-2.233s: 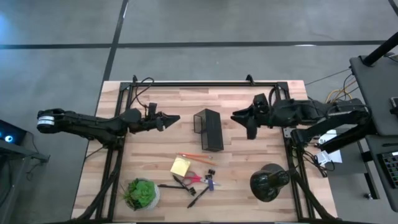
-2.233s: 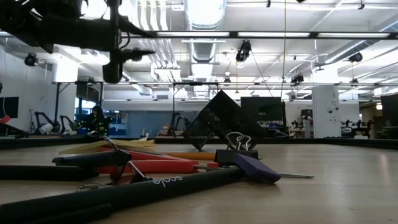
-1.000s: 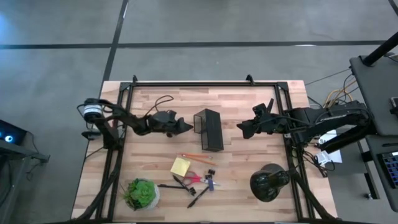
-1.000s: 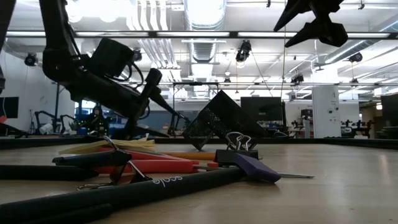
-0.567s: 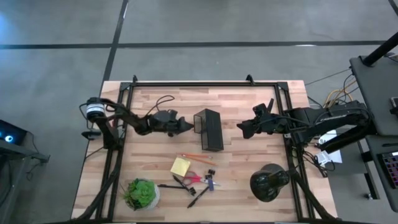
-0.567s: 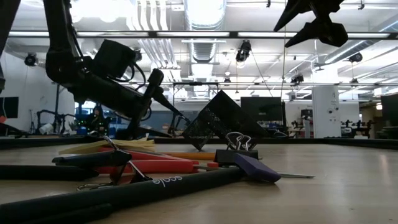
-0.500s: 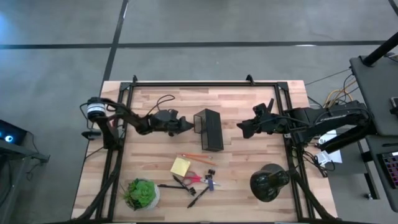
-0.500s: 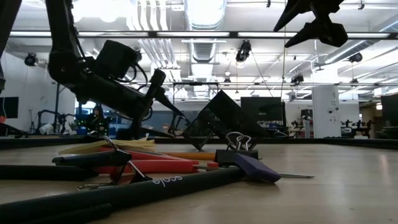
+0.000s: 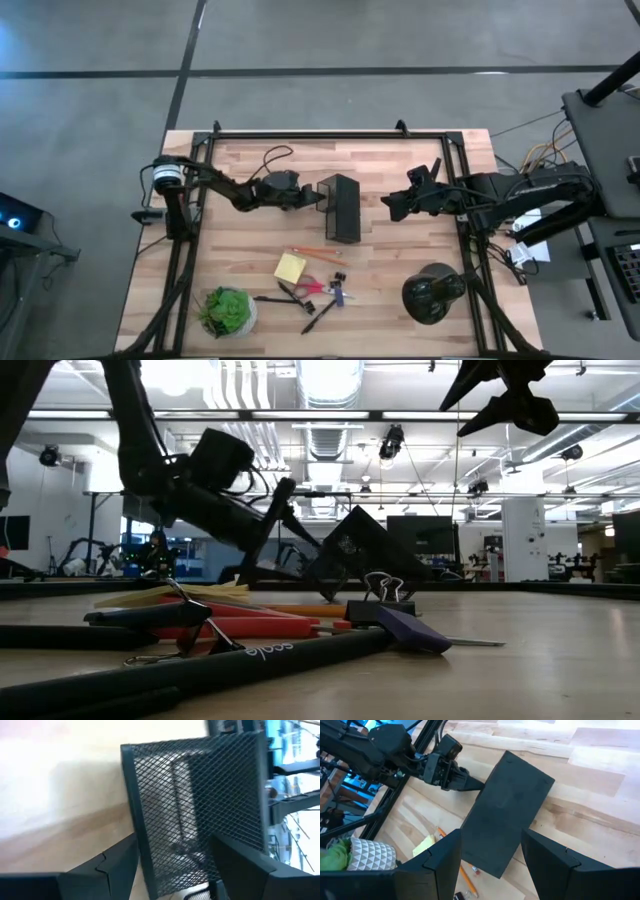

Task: Pick and place office supplies into organizer
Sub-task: Adjust the desk organizer

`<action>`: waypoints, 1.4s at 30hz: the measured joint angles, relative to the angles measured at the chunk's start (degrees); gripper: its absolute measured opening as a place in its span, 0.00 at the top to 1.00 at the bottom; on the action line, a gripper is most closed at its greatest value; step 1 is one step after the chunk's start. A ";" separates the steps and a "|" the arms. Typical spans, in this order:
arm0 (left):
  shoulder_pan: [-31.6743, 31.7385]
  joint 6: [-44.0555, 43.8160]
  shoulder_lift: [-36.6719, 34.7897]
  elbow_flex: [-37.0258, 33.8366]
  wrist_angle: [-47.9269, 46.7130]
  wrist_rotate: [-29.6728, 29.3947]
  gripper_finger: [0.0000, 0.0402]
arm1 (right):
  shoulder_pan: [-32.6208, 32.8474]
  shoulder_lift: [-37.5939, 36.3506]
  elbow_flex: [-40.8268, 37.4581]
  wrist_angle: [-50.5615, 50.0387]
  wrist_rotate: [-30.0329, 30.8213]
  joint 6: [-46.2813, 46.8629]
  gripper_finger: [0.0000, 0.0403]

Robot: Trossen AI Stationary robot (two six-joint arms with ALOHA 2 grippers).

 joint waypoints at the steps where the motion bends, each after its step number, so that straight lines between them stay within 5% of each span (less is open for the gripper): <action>1: 0.13 0.94 -0.04 0.41 0.26 -0.02 0.43 | 0.00 0.00 0.00 0.00 0.01 0.04 0.51; 32: 1.47 9.64 4.73 16.41 -1.59 9.38 0.43 | 0.04 0.00 -0.02 -0.48 1.04 0.99 0.51; 42: 1.46 14.95 6.05 22.42 -12.21 13.36 0.43 | 0.04 0.00 -0.02 -0.50 1.13 1.21 0.51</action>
